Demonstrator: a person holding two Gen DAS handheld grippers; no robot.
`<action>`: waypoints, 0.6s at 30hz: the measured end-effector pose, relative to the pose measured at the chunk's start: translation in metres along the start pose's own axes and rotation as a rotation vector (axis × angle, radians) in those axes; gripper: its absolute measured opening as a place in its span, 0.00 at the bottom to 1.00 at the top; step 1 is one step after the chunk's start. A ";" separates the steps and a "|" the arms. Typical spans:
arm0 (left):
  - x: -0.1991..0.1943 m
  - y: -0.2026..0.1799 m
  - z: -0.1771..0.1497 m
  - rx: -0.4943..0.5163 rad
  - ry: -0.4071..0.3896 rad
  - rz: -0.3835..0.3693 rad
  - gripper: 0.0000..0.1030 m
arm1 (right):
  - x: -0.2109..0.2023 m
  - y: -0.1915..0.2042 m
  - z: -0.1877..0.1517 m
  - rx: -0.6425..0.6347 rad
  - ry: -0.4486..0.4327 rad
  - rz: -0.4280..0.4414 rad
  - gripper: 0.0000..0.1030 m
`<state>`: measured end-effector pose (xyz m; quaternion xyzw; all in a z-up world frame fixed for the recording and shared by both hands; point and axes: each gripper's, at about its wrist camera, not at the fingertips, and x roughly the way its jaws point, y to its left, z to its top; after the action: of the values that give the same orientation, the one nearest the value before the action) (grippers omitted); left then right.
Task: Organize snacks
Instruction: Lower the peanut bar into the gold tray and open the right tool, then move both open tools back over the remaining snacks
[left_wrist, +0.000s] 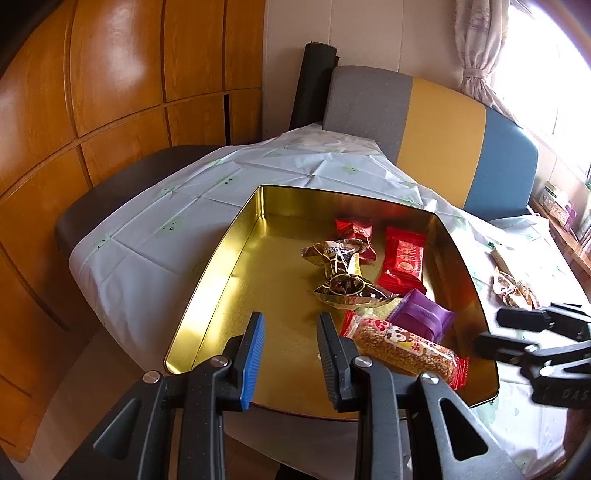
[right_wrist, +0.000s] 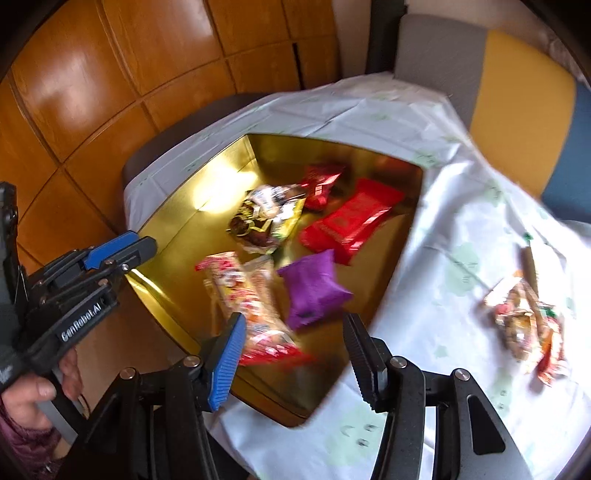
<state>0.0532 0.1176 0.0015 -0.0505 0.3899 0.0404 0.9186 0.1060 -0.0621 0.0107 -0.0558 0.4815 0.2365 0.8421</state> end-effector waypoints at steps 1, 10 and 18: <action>0.000 -0.001 0.000 0.002 0.002 -0.001 0.28 | -0.006 -0.005 -0.001 0.001 -0.012 -0.013 0.54; -0.007 -0.011 -0.001 0.031 -0.004 0.005 0.28 | -0.041 -0.073 -0.028 0.067 -0.030 -0.165 0.61; -0.014 -0.025 0.003 0.075 -0.023 -0.005 0.28 | -0.060 -0.135 -0.050 0.151 0.007 -0.291 0.68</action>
<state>0.0485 0.0924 0.0154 -0.0164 0.3805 0.0238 0.9243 0.1026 -0.2182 0.0160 -0.0623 0.4878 0.0750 0.8675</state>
